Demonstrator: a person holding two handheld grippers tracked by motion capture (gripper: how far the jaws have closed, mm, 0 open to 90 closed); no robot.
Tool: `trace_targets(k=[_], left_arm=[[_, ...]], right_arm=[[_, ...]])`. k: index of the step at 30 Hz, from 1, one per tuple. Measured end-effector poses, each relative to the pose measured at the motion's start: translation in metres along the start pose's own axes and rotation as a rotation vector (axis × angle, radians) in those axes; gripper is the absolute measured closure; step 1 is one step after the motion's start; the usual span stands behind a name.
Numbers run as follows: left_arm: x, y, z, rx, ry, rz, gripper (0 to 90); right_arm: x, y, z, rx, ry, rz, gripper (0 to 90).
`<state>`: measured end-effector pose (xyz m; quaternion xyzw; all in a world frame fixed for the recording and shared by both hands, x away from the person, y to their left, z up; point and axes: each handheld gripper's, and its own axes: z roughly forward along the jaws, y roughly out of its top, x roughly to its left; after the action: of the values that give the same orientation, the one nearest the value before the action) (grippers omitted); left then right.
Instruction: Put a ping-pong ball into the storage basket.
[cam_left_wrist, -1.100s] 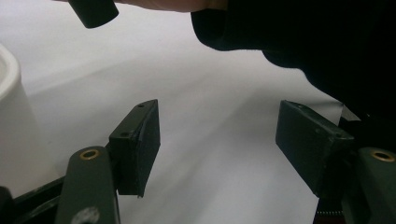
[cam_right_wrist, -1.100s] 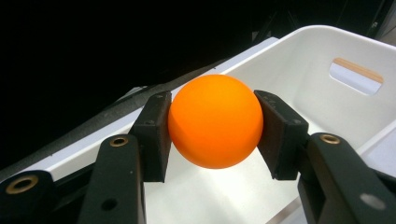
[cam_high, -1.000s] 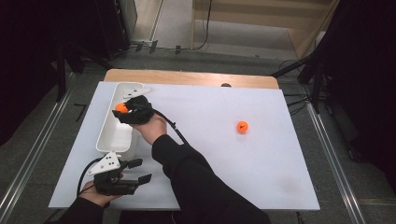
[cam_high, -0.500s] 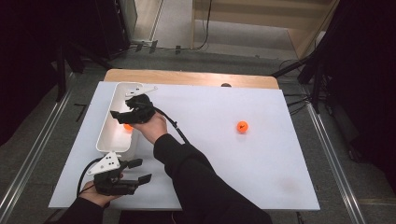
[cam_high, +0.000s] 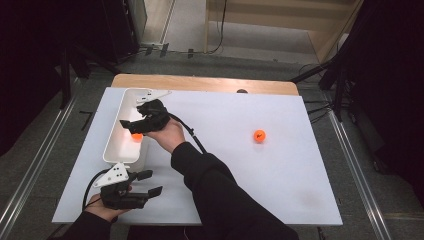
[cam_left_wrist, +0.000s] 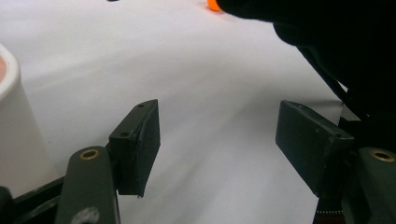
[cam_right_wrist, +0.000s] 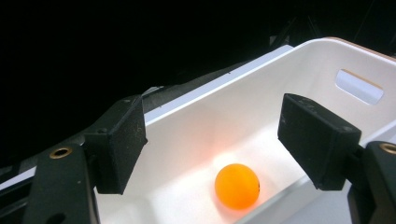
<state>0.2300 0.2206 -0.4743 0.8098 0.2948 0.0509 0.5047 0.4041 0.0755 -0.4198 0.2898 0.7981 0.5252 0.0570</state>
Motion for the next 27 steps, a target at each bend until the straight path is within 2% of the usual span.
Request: trace_targets(k=[12, 15, 27], left_arm=[[0.001, 0.0, 0.0, 0.0, 0.004, -0.002, 31.4], [0.001, 0.0, 0.002, -0.003, 0.002, -0.006, 31.4], [0.0, 0.0, 0.002, -0.004, 0.001, -0.007, 31.4]], right_arm=[[-0.005, -0.002, -0.024, -0.003, 0.031, 0.01, 22.2], [-0.006, -0.003, -0.029, 0.004, 0.019, 0.0, 22.2], [-0.015, -0.013, -0.053, -0.004, 0.021, 0.029, 22.2]])
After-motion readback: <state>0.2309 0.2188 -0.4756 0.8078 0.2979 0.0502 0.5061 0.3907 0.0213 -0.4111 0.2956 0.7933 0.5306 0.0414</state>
